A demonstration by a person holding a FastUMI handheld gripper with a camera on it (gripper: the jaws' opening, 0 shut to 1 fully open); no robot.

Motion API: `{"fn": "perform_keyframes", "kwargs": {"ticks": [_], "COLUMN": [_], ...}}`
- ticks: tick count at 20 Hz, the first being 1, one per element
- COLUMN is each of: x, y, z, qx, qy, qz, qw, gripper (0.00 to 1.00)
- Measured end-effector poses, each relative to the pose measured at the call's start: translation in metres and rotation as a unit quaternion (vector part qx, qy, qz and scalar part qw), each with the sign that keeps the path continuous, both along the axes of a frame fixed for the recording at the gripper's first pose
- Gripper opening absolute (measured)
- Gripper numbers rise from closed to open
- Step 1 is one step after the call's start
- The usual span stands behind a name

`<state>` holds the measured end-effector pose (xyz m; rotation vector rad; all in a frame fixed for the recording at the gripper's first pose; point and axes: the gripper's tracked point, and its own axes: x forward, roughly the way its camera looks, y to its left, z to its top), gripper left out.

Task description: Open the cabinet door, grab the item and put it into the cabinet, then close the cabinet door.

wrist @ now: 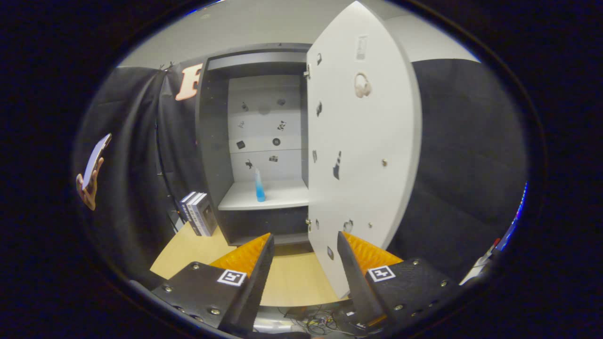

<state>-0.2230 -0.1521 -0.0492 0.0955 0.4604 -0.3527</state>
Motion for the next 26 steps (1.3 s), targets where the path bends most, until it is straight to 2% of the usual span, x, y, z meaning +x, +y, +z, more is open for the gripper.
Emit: {"fn": "perform_keyframes", "kwargs": {"ticks": [7, 13, 19, 22, 26], "x": [-0.054, -0.058, -0.013, -0.011, -0.005], "y": [-0.080, -0.150, -0.146, -0.146, -0.133], "z": [0.005, 0.006, 0.013, 0.012, 0.010], "qx": [-0.025, -0.047, -0.038, -0.035, -0.027], "qy": [0.007, 0.003, -0.020, -0.019, -0.020], "qz": [-0.099, -0.164, -0.126, -0.117, -0.083], "qw": [0.995, 0.985, 0.991, 0.992, 0.996], "gripper": [0.79, 0.79, 0.79, 0.77, 0.75]}}
